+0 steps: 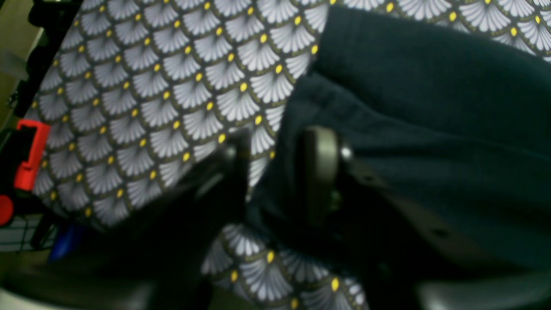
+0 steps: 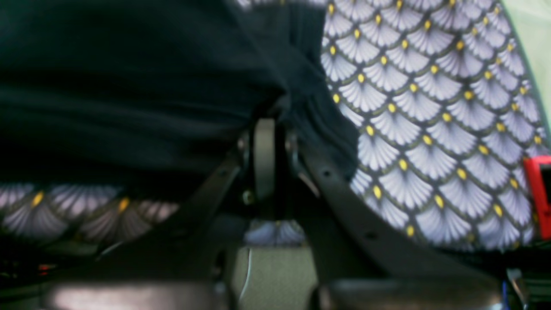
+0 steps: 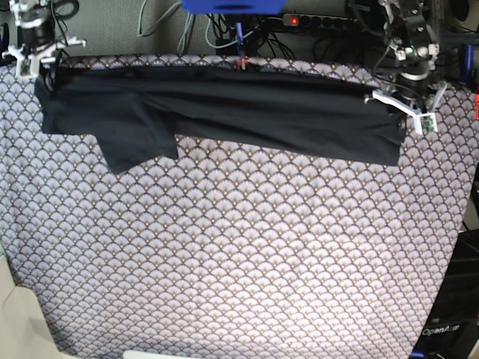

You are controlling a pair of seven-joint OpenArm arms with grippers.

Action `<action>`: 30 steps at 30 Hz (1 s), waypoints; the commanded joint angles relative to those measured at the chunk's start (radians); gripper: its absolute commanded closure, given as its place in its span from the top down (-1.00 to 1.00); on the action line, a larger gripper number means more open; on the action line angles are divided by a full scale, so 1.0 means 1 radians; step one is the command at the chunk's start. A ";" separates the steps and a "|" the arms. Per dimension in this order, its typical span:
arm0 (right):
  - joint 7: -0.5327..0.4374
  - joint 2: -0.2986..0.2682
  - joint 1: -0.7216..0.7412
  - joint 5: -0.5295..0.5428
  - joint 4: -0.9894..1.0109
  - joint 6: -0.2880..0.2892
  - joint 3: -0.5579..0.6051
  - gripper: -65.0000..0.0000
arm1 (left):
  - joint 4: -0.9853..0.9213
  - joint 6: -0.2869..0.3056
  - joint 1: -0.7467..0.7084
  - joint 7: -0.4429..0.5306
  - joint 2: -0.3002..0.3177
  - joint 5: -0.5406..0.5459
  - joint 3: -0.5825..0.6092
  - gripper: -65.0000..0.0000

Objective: Fold the T-shirt properly
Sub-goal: 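Lay the hem over the folded shoulders and open both grippers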

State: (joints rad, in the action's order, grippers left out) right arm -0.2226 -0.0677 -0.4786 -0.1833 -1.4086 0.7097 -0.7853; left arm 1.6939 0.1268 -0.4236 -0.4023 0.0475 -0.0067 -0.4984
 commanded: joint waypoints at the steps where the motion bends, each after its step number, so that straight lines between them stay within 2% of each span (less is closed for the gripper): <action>1: 0.010 -0.037 -0.004 0.015 -0.005 -0.012 -0.004 -1.00 | 0.018 -0.005 -0.008 0.027 0.007 0.000 -0.004 -0.22; 5: 0.094 -0.051 0.016 0.015 -0.004 -0.012 0.007 -0.84 | 0.021 -0.005 -0.011 0.027 0.004 0.000 -0.004 -0.21; 9: 0.107 -0.050 0.021 0.015 -0.004 -0.012 0.013 -0.67 | 0.019 -0.005 -0.011 0.027 0.004 0.000 -0.004 -0.21; 30: 0.108 -0.045 0.050 0.015 -0.004 -0.012 0.025 -0.66 | 0.016 -0.005 -0.033 0.029 -0.001 0.000 -0.006 -0.19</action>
State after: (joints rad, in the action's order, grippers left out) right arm -0.1047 -0.1020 -0.4248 -0.1753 -1.4014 0.6987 -0.7563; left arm 1.6943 0.1272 -0.4496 -0.3988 0.0410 -0.0067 -0.4995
